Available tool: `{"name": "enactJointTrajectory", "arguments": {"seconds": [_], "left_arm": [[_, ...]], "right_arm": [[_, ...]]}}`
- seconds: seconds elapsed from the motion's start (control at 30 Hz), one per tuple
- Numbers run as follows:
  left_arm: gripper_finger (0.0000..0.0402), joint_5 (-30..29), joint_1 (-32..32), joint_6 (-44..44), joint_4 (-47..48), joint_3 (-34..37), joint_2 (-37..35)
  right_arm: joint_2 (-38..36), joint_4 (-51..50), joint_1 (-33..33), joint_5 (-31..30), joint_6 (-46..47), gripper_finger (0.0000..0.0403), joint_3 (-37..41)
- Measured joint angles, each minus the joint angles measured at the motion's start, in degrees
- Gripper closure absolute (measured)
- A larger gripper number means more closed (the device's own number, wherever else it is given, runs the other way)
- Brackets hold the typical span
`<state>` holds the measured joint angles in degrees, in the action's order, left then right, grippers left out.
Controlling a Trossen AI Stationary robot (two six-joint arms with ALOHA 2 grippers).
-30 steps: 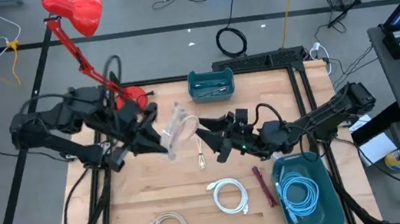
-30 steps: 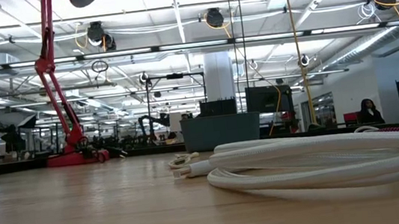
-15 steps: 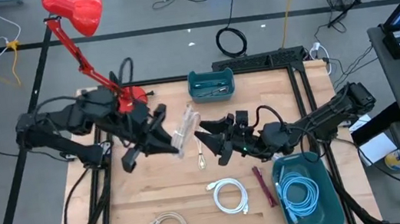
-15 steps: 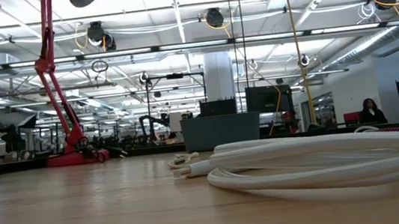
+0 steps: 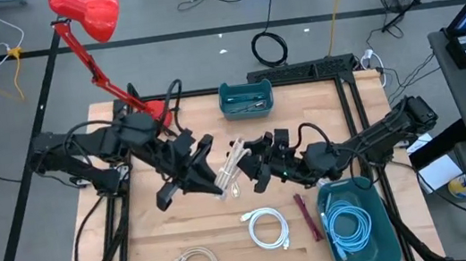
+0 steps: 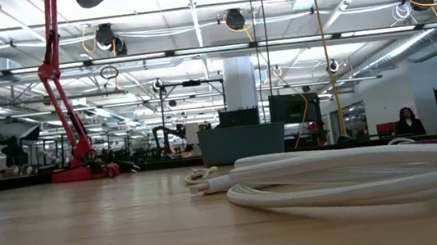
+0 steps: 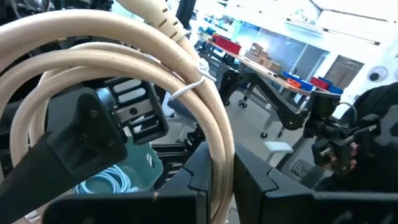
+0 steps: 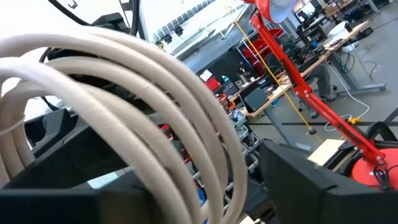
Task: Pick & Place USB Port
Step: Put the top light brown HDMI cable into the bottom blue bin
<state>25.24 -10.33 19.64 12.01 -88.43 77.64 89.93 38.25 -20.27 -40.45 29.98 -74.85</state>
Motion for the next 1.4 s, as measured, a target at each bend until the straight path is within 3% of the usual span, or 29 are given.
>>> {"name": "enactJointTrajectory", "arguments": {"seconds": [0.2, 0.4, 0.47, 0.73, 0.87, 1.07, 1.23, 1.4], "left_arm": [[0.0368, -0.4, 0.3, 0.9, 0.7, 0.0, -0.3], [0.0365, -0.2, 0.0, 1.2, 2.5, 0.0, -0.4], [0.0338, -0.2, 0.1, 1.6, 3.1, 0.0, -0.4], [0.0158, -4.0, -0.1, 5.9, 9.7, -0.1, -1.8], [0.0097, -4.4, 0.6, 5.1, 14.9, 0.0, -2.9], [0.0079, -6.5, 1.4, 4.4, 23.8, -0.1, -5.2], [0.0099, -10.1, -0.3, 3.3, 31.5, -0.1, -6.5], [0.0129, -13.1, -2.4, 2.0, 35.5, -0.1, -6.6]], "right_arm": [[0.0, -0.6, 0.0, 0.0, -1.0, 0.0365, 0.0], [0.0, -0.9, 0.2, -0.1, -0.7, 0.0372, 0.0], [0.0, -1.2, 0.2, -0.2, -0.4, 0.0373, 0.0], [0.0, -1.0, 0.3, -0.7, 0.2, 0.0374, 0.0], [-0.2, -4.1, 0.3, -0.2, 2.7, 0.0374, 0.0], [-5.0, -30.6, -1.8, 0.2, 15.1, 0.0374, 0.0], [-12.1, -61.7, -4.8, 8.5, 39.9, 0.0374, 0.0], [-17.8, -85.8, -11.0, 17.6, 64.0, 0.0374, 0.0]]}}
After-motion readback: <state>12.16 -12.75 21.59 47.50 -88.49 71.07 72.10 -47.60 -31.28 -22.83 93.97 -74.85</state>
